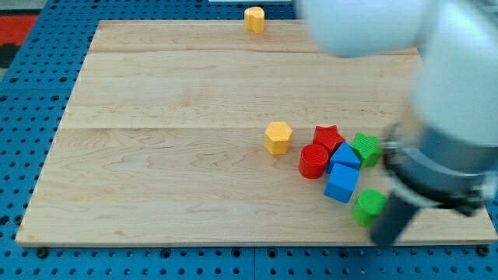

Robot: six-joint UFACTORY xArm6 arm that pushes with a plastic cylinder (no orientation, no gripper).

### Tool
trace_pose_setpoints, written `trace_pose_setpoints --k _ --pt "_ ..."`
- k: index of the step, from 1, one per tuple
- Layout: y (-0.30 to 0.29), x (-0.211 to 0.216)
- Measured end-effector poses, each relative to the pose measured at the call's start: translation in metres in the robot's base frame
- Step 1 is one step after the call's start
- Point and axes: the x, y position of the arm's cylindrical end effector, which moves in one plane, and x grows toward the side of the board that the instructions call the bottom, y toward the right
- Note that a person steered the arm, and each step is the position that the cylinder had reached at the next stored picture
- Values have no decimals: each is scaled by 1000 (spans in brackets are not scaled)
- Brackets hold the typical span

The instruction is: Push the green circle below to the blue cube

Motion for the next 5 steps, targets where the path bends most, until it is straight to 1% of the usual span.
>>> trace_pose_setpoints --k 1,2,3,4,5 --pt "106 -5" --pt "88 -41" --pt "12 -63" --pt "40 -35" --pt "55 -21"
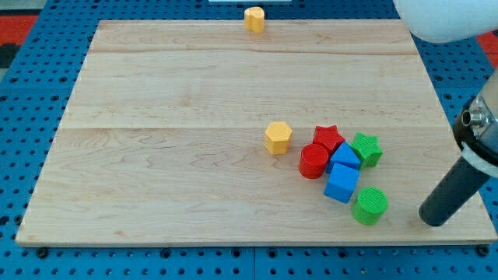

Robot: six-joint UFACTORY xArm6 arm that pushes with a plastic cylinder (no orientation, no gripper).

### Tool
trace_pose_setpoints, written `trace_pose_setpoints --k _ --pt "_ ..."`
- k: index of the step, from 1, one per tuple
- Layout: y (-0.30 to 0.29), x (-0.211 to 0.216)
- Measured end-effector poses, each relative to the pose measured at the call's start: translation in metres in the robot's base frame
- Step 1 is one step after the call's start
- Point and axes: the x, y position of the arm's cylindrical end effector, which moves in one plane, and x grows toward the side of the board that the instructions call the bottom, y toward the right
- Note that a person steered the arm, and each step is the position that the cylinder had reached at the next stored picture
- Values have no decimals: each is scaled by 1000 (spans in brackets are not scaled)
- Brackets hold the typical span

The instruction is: Push the green circle below to the blue cube

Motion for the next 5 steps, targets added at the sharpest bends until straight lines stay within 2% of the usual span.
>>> trace_pose_setpoints --k 1,2,3,4,5 --pt "-40 -15" --pt "-112 -36" --pt "-35 -12" --pt "-8 7" --pt "-75 7"
